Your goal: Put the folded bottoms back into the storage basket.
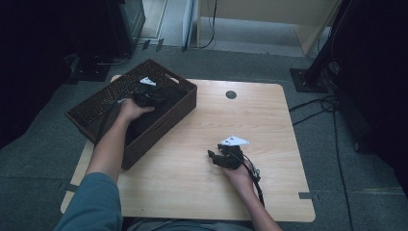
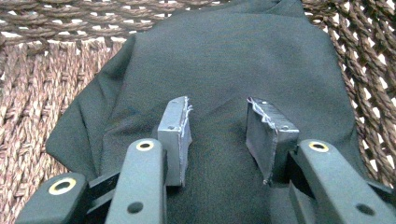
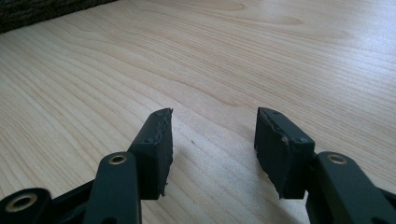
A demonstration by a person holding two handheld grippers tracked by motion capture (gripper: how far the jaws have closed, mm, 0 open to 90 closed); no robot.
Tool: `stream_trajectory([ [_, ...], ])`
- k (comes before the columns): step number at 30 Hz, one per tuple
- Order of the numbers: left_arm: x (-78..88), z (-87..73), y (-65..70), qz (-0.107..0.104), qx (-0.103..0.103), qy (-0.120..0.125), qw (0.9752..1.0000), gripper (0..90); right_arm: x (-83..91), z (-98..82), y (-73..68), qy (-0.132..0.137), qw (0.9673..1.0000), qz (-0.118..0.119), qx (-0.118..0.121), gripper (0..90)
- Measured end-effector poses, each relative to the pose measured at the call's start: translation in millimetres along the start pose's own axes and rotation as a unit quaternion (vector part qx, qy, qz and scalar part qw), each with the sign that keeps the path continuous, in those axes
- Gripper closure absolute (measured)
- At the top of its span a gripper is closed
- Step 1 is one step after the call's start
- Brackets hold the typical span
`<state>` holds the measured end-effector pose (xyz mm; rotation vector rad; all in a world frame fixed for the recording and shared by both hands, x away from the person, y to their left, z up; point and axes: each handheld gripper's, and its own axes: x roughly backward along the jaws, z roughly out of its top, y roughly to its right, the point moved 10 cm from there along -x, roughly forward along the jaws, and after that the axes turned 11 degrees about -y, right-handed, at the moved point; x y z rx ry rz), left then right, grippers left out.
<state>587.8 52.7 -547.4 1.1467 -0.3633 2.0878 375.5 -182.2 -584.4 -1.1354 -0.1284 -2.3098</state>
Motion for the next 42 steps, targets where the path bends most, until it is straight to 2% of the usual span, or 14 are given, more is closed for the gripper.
stream_trajectory([
  [3, 0.2, -0.5, 1.2, 0.007, -0.003, -0.002, 1.0000, 60.1, 0.1, 0.0, 0.1, 0.000, 1.0000, 0.002, -0.001, 47.1],
  [7, 4.2, 0.4, 2.3, -0.006, 0.013, -0.008, 0.9999, 59.7, 0.1, 0.1, 0.0, 0.000, 1.0000, 0.003, -0.001, 47.0],
  [11, 10.2, 2.5, 9.1, -0.002, -0.008, -0.021, 0.9997, 57.4, 0.0, 0.0, 0.0, 0.000, 1.0000, 0.001, 0.000, 46.6],
  [12, 12.4, 3.0, 10.8, -0.007, -0.008, -0.024, 0.9997, 56.1, 0.0, 0.0, -0.2, 0.000, 1.0000, 0.002, 0.001, 46.5],
  [18, 31.6, 7.3, 14.9, -0.025, 0.008, -0.030, 0.9992, 50.8, -0.2, -0.3, -1.3, -0.002, 1.0000, 0.005, 0.004, 44.3],
  [25, 58.5, 11.9, 21.6, -0.037, 0.023, -0.033, 0.9985, 49.9, -0.9, -0.6, -2.7, -0.005, 0.9998, -0.008, 0.017, 43.3],
  [32, 84.2, 12.9, 37.2, -0.039, 0.001, -0.039, 0.9985, 48.2, -1.0, -0.8, -3.0, -0.006, 0.9998, -0.008, 0.016, 43.2],
  [35, 96.3, 14.3, 44.7, -0.047, 0.003, -0.025, 0.9986, 48.7, -1.3, -0.7, -3.4, -0.005, 0.9997, -0.011, 0.020, 42.9],
  [42, 113.8, 7.0, 61.3, -0.054, -0.006, -0.026, 0.9982, 48.9, -1.8, -1.1, -4.2, -0.008, 0.9994, -0.019, 0.028, 42.5],
])
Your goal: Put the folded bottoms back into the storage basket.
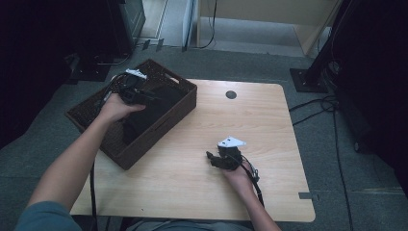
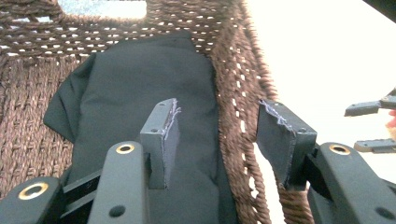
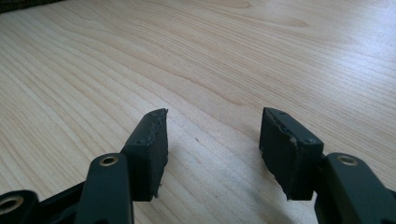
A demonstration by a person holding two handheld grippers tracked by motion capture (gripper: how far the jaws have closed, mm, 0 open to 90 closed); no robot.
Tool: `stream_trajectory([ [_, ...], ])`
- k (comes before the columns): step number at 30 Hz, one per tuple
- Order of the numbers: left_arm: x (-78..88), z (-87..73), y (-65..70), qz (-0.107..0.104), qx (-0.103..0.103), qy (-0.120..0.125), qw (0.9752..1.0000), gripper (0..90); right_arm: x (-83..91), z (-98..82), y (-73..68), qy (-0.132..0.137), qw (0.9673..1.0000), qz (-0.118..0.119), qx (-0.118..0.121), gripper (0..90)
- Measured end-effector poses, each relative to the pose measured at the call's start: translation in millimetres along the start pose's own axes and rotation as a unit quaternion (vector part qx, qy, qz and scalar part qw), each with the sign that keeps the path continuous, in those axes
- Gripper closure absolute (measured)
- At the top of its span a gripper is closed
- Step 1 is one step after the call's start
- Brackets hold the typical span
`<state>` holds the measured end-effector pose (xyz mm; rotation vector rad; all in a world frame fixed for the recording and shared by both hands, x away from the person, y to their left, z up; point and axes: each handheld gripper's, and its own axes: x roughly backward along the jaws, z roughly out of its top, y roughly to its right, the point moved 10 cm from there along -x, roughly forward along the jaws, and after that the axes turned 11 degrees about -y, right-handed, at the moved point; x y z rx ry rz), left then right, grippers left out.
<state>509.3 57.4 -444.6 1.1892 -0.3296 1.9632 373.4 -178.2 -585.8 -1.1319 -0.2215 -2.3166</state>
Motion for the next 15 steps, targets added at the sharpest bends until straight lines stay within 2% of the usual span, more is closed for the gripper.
stream_trajectory([
  [2, 2.0, -2.5, 5.2, -0.004, 0.004, 0.000, 1.0000, 48.8, 0.0, -0.1, -0.4, -0.001, 1.0000, 0.000, 0.000, 42.5],
  [7, 1.8, -9.6, 18.4, -0.007, -0.006, -0.010, 0.9999, 48.7, -0.3, -0.2, -0.4, -0.001, 1.0000, -0.006, 0.005, 42.5],
  [15, -11.1, -20.1, 31.5, -0.006, -0.017, -0.016, 0.9997, 48.7, -1.0, -0.1, -1.6, -0.004, 0.9999, -0.013, 0.010, 42.5],
])
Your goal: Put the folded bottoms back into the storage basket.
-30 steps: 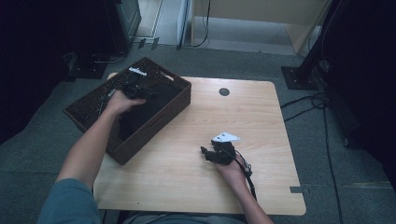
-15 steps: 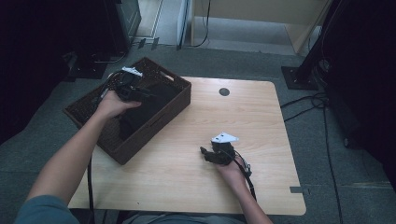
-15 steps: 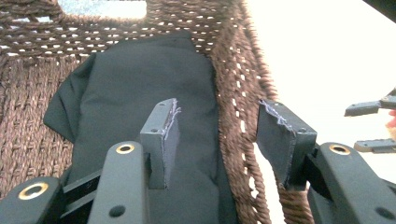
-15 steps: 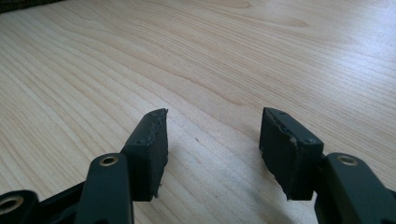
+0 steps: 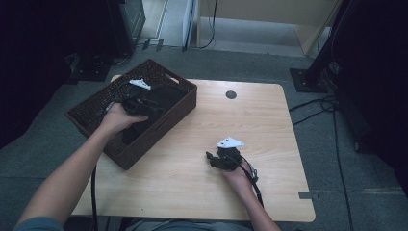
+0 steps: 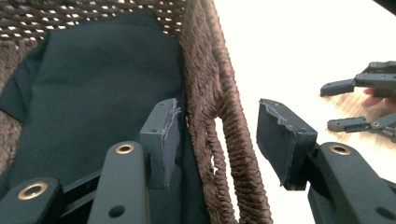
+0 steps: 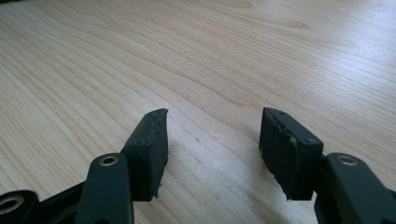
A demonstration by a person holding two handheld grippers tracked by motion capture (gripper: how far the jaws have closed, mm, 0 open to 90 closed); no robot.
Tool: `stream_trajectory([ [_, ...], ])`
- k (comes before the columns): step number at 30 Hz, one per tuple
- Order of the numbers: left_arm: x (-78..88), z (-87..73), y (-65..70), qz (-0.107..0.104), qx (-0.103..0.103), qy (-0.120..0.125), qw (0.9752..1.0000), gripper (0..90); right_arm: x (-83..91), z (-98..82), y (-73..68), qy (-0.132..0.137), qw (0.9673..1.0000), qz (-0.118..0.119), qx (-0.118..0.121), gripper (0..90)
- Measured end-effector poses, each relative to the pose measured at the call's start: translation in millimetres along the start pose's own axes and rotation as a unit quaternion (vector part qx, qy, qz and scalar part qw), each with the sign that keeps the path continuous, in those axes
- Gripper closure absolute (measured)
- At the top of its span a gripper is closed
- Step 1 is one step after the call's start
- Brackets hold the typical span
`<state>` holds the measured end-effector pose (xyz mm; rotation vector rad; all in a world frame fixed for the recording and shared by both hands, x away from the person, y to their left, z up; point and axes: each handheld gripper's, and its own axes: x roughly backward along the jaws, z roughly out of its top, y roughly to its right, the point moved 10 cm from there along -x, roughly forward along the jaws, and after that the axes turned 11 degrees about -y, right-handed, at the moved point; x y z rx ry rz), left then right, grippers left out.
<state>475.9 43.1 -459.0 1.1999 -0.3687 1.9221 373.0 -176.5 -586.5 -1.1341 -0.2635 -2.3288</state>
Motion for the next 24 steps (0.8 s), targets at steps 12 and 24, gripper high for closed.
stream_trajectory([
  [12, -20.1, -9.0, 7.9, -0.002, -0.003, -0.012, 0.9999, 49.5, -0.2, 0.1, -0.3, 0.000, 1.0000, -0.003, 0.003, 42.5],
  [24, -31.9, -8.7, 11.0, 0.002, -0.008, -0.021, 0.9998, 52.8, -0.4, 0.0, -0.4, 0.000, 1.0000, -0.006, 0.006, 42.5],
])
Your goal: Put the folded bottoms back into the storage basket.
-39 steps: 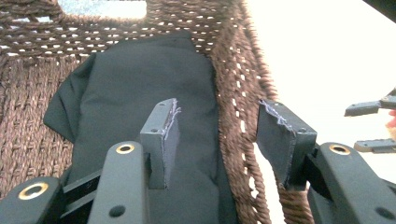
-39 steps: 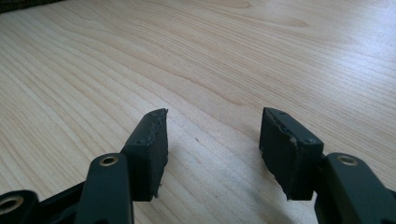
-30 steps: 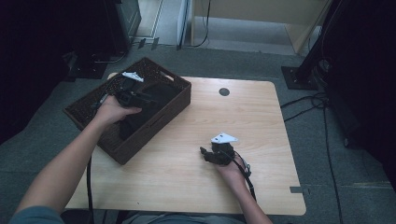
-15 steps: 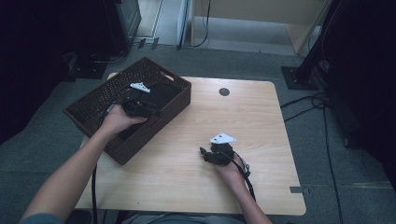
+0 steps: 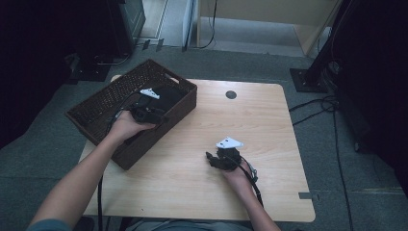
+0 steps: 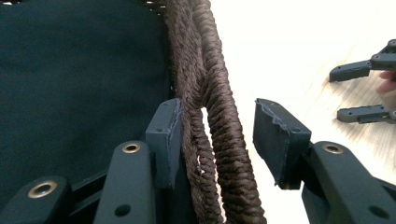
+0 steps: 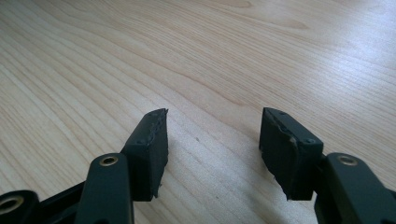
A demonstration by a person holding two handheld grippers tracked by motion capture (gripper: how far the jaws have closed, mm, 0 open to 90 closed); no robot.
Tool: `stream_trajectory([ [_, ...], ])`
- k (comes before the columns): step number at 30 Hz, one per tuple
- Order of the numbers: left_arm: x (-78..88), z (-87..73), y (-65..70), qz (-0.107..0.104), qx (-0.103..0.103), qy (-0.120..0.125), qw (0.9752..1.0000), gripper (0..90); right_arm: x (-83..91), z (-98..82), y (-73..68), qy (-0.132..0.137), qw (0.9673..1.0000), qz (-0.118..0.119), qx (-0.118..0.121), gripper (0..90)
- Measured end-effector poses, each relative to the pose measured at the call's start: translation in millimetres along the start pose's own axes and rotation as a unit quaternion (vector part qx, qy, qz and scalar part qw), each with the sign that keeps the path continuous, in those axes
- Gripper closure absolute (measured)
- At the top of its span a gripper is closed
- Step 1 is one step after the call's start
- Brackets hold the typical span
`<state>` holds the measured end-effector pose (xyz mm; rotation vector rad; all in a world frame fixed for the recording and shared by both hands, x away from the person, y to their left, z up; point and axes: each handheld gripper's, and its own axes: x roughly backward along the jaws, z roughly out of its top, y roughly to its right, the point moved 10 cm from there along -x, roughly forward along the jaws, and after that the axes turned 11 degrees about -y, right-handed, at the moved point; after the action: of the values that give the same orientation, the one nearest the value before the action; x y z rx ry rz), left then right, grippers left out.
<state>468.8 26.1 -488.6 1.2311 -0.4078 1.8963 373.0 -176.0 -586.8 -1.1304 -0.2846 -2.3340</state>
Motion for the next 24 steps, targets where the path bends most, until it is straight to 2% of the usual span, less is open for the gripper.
stream_trajectory([
  [2, -2.4, -1.4, 0.0, 0.001, -0.002, -0.007, 1.0000, 54.8, 0.0, -0.2, -0.4, -0.001, 1.0000, 0.000, -0.001, 42.5],
  [6, -4.7, -3.7, 0.0, -0.008, 0.013, -0.015, 0.9998, 62.6, 0.0, -0.2, -0.4, -0.001, 1.0000, -0.001, 0.000, 42.5],
  [8, -4.1, -3.0, -0.4, -0.008, 0.020, -0.007, 0.9997, 66.1, 0.0, -0.2, -0.4, -0.001, 1.0000, -0.001, 0.000, 42.5],
  [13, -6.0, -3.4, 2.9, -0.008, 0.015, -0.010, 0.9998, 73.4, 0.0, -0.2, -0.4, -0.001, 1.0000, -0.002, 0.000, 42.5],
  [20, -5.9, -4.1, 3.0, -0.002, 0.024, -0.009, 0.9997, 76.4, 0.0, -0.2, -0.5, -0.001, 1.0000, -0.002, 0.000, 42.5],
  [24, -6.0, -4.4, 3.1, -0.014, 0.039, 0.000, 0.9992, 76.6, 0.0, -0.2, -0.5, -0.001, 1.0000, -0.002, 0.001, 42.5],
])
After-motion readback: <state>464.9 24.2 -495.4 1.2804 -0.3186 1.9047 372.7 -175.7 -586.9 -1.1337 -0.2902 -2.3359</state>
